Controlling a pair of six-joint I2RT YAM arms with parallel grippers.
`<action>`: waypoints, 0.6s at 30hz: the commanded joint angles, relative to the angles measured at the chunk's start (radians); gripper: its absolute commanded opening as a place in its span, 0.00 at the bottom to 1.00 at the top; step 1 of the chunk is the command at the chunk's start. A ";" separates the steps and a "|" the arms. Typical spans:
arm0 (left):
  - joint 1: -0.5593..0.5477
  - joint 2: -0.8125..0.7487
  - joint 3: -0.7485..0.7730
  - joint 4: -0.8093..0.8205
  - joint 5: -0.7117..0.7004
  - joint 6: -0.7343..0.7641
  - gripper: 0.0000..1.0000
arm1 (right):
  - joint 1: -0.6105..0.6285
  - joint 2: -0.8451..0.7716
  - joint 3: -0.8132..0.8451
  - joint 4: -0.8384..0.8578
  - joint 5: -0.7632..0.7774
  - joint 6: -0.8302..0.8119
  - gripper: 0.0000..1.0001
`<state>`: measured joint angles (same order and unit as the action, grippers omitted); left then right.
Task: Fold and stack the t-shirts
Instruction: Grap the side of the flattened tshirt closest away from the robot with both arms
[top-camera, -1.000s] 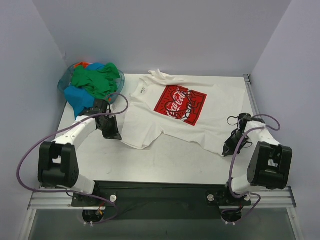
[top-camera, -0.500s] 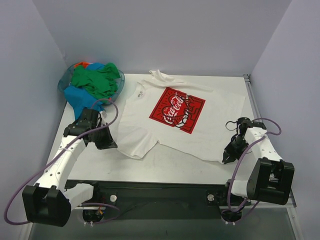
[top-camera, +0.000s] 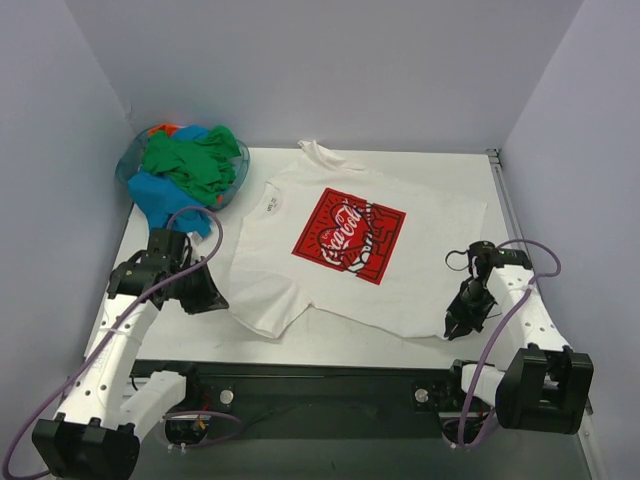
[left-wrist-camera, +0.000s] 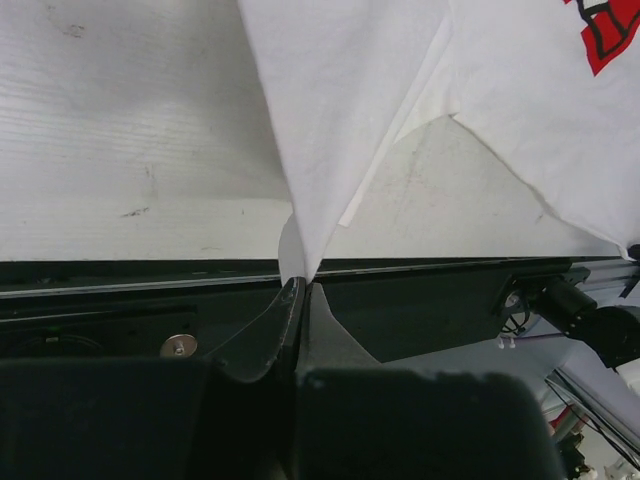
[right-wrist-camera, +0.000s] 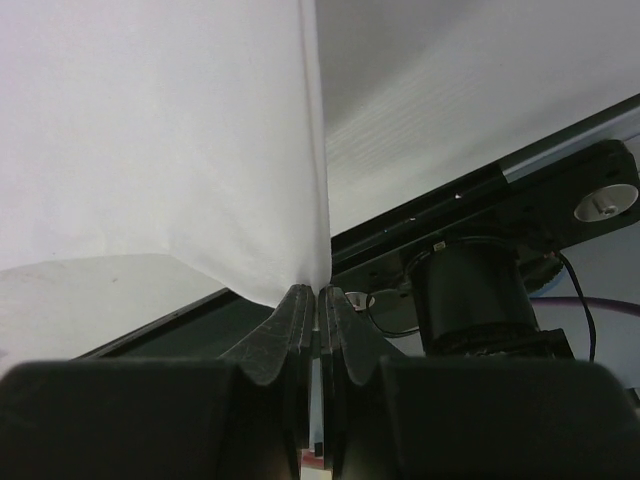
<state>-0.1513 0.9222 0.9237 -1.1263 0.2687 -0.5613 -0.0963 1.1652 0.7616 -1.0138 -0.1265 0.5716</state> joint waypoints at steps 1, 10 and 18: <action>0.007 0.029 0.089 -0.007 0.029 -0.006 0.00 | 0.003 -0.012 0.038 -0.098 0.022 -0.010 0.00; 0.006 0.288 0.231 0.170 0.087 0.008 0.00 | -0.031 0.074 0.090 -0.069 -0.021 -0.033 0.00; 0.006 0.512 0.426 0.307 0.138 0.012 0.00 | -0.048 0.226 0.172 -0.017 -0.053 -0.049 0.00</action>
<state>-0.1505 1.3888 1.2449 -0.9215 0.3664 -0.5644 -0.1349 1.3476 0.8810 -1.0134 -0.1638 0.5377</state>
